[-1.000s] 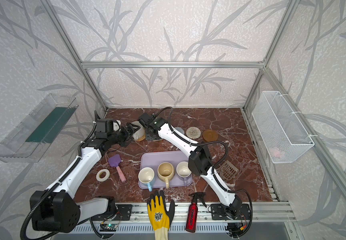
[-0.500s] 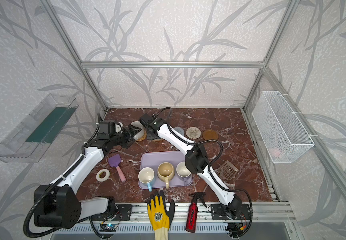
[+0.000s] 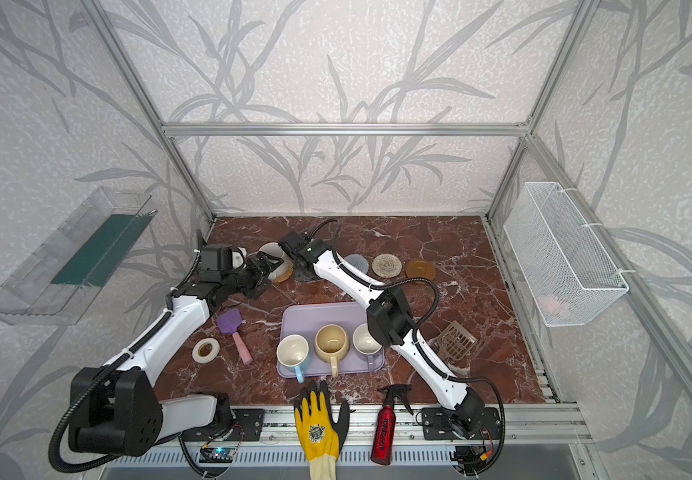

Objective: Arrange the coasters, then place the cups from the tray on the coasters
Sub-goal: 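Lower the black mug onto the cork paw coaster with the right gripper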

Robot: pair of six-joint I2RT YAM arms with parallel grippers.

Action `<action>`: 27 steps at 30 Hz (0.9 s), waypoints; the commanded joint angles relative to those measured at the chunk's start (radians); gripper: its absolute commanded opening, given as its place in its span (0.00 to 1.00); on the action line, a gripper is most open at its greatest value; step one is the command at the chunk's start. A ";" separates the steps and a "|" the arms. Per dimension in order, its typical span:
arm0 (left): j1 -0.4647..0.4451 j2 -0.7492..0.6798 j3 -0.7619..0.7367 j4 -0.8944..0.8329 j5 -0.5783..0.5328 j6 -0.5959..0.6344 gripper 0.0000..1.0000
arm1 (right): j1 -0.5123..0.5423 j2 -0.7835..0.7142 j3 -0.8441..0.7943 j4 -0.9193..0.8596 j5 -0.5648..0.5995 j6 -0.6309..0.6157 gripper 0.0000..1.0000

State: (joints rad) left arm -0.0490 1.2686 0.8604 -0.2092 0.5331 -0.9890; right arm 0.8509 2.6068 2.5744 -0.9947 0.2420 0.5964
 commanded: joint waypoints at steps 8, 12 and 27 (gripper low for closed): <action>0.007 -0.006 -0.022 0.016 0.013 -0.008 0.89 | -0.006 0.028 0.072 0.048 0.021 -0.001 0.00; 0.008 -0.006 -0.023 0.014 0.016 -0.007 0.89 | -0.006 0.035 0.069 0.012 0.039 0.012 0.00; 0.007 -0.041 -0.026 -0.009 0.010 -0.002 0.89 | 0.004 0.022 0.051 0.005 0.005 0.016 0.32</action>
State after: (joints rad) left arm -0.0490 1.2594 0.8410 -0.2111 0.5438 -0.9905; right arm 0.8509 2.6324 2.6011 -0.9897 0.2356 0.6056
